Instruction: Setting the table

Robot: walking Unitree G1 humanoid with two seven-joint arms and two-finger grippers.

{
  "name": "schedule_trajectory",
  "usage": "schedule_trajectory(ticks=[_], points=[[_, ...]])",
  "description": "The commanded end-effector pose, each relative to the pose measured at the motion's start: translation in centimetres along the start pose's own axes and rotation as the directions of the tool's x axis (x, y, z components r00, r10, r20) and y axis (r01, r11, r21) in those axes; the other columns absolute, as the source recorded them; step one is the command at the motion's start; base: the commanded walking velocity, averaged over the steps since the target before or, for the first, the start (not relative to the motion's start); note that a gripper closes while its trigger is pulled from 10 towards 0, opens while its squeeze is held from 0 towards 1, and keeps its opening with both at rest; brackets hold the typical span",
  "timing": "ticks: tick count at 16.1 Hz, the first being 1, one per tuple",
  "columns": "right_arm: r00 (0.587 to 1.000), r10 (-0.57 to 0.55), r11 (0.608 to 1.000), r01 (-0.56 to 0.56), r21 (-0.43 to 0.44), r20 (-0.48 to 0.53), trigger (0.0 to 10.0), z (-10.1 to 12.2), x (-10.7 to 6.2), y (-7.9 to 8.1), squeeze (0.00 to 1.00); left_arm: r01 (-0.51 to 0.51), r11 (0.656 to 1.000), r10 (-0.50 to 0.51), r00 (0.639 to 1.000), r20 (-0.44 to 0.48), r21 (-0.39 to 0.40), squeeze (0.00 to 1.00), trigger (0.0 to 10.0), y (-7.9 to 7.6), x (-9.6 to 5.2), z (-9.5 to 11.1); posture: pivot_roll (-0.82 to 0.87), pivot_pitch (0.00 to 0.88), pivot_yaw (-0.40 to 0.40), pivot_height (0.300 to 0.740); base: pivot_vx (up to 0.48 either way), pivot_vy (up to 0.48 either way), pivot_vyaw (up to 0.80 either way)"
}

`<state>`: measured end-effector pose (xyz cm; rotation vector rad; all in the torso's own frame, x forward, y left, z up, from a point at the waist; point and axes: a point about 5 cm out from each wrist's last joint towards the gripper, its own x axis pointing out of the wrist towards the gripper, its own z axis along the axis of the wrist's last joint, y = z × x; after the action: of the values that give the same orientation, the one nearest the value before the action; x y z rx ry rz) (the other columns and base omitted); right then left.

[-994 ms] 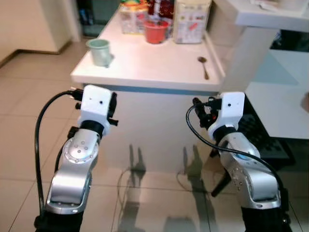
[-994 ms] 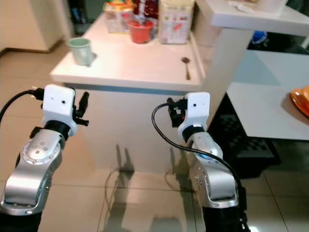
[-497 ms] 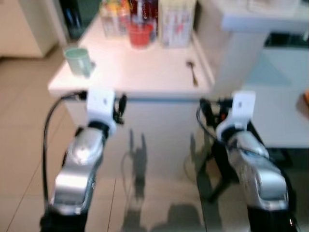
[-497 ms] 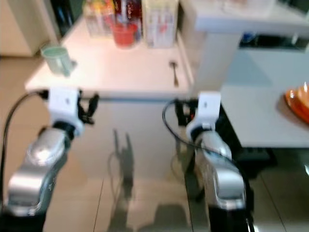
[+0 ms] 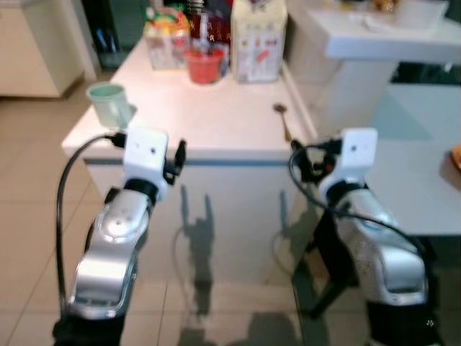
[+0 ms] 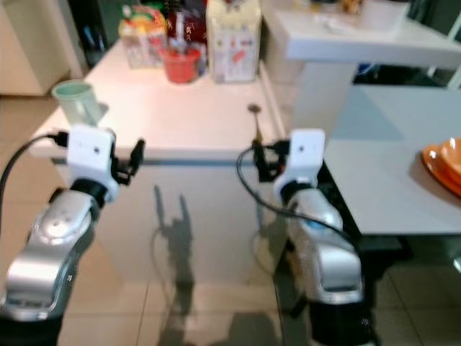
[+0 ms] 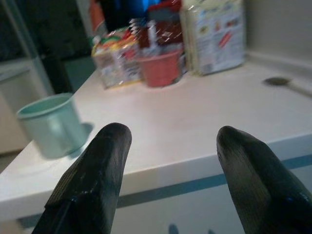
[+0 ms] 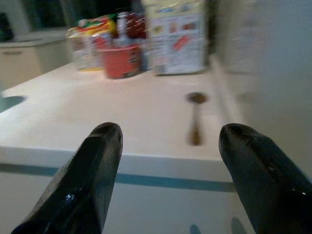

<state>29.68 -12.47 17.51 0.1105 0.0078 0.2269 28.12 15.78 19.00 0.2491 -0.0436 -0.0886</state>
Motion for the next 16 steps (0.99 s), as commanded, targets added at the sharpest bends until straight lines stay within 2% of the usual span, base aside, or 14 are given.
schedule_trajectory(ticks=[1,8,10,11,12,13,14,16], points=[[1.0,0.012,1.0,-0.012,-0.014,-0.001,10.0,0.3,0.1,-0.1,0.0,-0.001,1.0,0.001,1.0,0.004,0.006,0.0,10.0,0.0,0.0,0.2,0.05,0.0,-0.048,0.74,0.285,0.0,0.0],[0.997,0.08,0.996,-0.081,-0.031,-0.018,10.0,0.2,0.3,0.7,0.0,-0.017,1.0,0.017,1.0,0.007,0.012,0.0,10.0,0.4,-0.1,0.3,0.06,0.0,-0.055,0.74,0.333,0.0,0.0],[0.993,0.11,0.99,-0.114,-0.084,-0.044,10.0,0.0,0.3,0.9,0.0,-0.021,1.0,0.021,1.0,0.009,0.011,0.0,10.0,0.5,-0.2,0.4,0.08,0.0,-0.062,0.74,0.431,0.0,0.46],[0.993,0.109,0.99,-0.113,-0.083,-0.044,10.0,-0.1,0.4,1.1,0.0,-0.022,1.0,0.022,1.0,0.01,0.016,0.0,10.0,0.6,-0.3,0.5,0.1,0.0,-0.066,0.74,0.428,0.0,0.8],[0.994,0.104,0.992,-0.106,-0.072,-0.04,10.0,-0.1,0.5,1.1,0.0,-0.023,1.0,0.022,1.0,0.011,0.018,0.0,10.0,0.7,-0.4,0.5,0.1,0.0,-0.066,0.74,0.428,0.0,0.8],[0.996,0.089,0.996,-0.089,-0.015,-0.024,10.0,-0.2,0.6,1.2,0.0,-0.022,0.999,0.021,1.0,0.012,0.029,0.0,10.0,0.8,-0.4,0.6,0.11,0.0,-0.062,0.74,0.431,0.0,0.0],[0.997,0.08,0.997,-0.08,0.005,-0.02,10.0,-0.1,0.6,1.2,0.0,-0.022,0.999,0.022,1.0,0.014,0.035,0.0,10.0,1.1,-0.4,0.7,0.11,0.0,-0.055,0.74,0.428,0.0,0.0],[0.997,0.076,0.997,-0.076,0.004,-0.017,10.0,-0.1,0.6,1.1,0.0,-0.021,0.999,0.02,1.0,0.015,0.041,0.0,10.0,1.2,-0.4,0.8,0.12,0.0,-0.048,0.74,0.431,0.0,0.0]])
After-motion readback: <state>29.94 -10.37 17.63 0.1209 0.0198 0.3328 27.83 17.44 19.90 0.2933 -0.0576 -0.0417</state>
